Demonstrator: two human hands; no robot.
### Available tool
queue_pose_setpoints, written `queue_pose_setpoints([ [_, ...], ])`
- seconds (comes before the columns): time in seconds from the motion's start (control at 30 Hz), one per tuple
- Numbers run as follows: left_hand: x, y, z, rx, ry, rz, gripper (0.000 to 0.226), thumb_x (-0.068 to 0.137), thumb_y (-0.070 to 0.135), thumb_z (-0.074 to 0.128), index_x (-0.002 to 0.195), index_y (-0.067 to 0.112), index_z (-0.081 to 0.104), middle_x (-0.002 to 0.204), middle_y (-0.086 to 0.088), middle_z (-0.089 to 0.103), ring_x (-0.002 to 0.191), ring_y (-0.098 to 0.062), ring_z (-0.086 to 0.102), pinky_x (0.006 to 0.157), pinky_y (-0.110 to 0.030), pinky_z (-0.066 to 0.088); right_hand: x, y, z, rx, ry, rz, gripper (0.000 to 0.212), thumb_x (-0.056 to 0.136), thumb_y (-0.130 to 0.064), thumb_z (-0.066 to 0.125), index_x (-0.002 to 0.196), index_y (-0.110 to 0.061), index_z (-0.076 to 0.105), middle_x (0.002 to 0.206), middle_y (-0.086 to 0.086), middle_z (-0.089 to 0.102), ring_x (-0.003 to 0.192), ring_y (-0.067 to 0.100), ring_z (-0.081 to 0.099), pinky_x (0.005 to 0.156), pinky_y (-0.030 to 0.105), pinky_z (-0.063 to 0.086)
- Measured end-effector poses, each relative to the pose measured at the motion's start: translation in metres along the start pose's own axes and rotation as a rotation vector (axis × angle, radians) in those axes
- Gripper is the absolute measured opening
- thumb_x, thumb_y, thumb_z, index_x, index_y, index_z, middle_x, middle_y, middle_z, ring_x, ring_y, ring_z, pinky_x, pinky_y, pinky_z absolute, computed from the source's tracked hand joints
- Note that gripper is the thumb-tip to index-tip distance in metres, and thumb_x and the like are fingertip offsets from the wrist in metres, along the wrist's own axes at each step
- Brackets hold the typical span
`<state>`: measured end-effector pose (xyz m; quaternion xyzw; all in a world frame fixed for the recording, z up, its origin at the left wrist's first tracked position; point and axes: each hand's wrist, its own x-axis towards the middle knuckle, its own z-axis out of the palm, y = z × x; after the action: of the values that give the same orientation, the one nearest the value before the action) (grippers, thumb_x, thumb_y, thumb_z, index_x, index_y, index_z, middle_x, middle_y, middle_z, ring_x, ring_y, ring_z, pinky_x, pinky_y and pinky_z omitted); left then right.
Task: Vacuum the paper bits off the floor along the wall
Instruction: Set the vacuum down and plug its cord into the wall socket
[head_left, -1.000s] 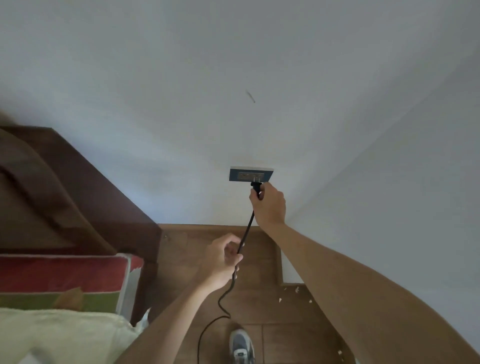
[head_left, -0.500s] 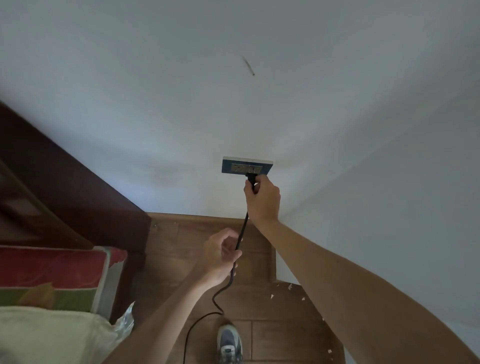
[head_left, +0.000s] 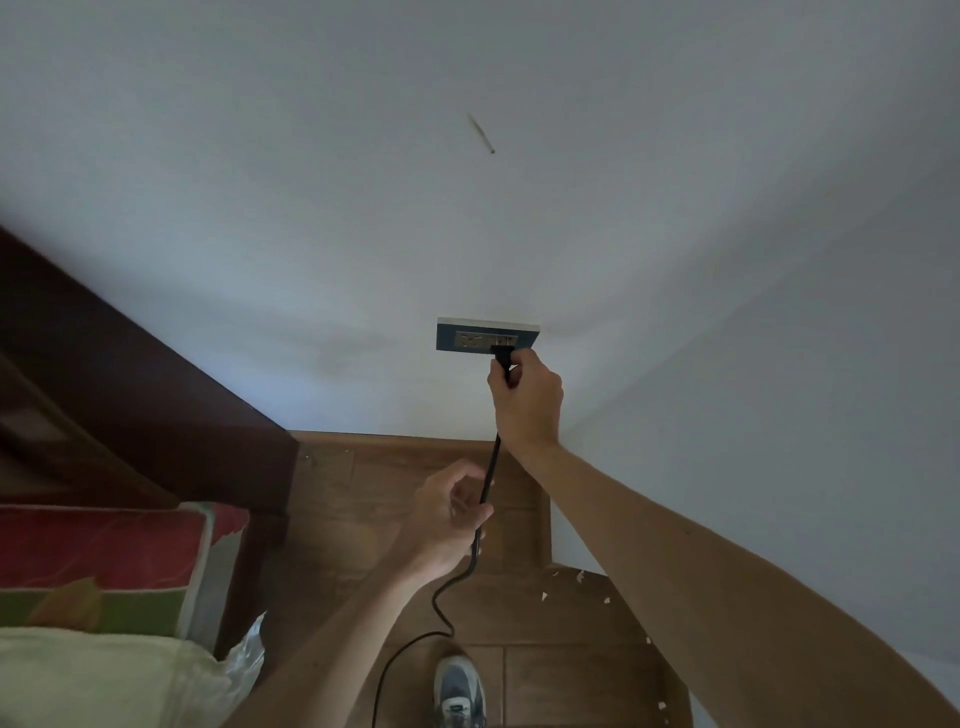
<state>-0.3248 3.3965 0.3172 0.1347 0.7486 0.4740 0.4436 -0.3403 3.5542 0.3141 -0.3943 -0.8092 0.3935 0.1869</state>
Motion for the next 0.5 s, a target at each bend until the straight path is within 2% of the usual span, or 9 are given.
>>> queue_pose_setpoints([
  [0.1,0.0,0.0,0.001,-0.003,-0.002,0.005,0.022,0.089,0.005,0.067,0.099,0.024,0.061,0.08,-0.006,0.061,0.075,-0.031,0.069,0.063,-0.049,0.062,0.001,0.0,0.001,0.015,-0.013,0.0,0.013,0.096,-0.014,0.059,0.097,-0.002,0.063,0.065,0.002,0.06,0.049,0.009,0.048,0.05,0.02,0.037],
  [0.27,0.004,-0.003,0.001,-0.006,0.0,0.018,0.022,0.089,0.006,0.067,0.098,0.025,0.061,0.08,-0.007,0.062,0.075,-0.032,0.069,0.063,-0.048,0.062,0.008,-0.003,0.004,0.047,0.009,0.011,0.015,0.094,-0.013,0.062,0.084,-0.003,0.057,0.067,0.002,0.058,0.05,0.007,0.045,0.049,0.019,0.036],
  [0.4,0.007,-0.006,0.001,-0.021,0.001,0.028,0.024,0.089,0.004,0.067,0.096,0.026,0.061,0.08,-0.007,0.06,0.071,-0.028,0.068,0.062,-0.047,0.062,0.011,-0.001,0.005,0.079,0.005,0.0,0.018,0.092,-0.01,0.062,0.077,-0.003,0.054,0.06,-0.006,0.05,0.049,0.008,0.042,0.049,0.024,0.039],
  [0.5,0.008,-0.007,0.001,-0.048,-0.001,0.029,0.024,0.088,0.002,0.067,0.096,0.024,0.062,0.078,-0.006,0.059,0.067,-0.02,0.065,0.062,-0.046,0.062,0.011,0.0,0.005,0.085,0.001,-0.007,0.022,0.092,-0.009,0.062,0.074,-0.007,0.05,0.056,-0.01,0.046,0.046,0.007,0.039,0.047,0.015,0.033],
])
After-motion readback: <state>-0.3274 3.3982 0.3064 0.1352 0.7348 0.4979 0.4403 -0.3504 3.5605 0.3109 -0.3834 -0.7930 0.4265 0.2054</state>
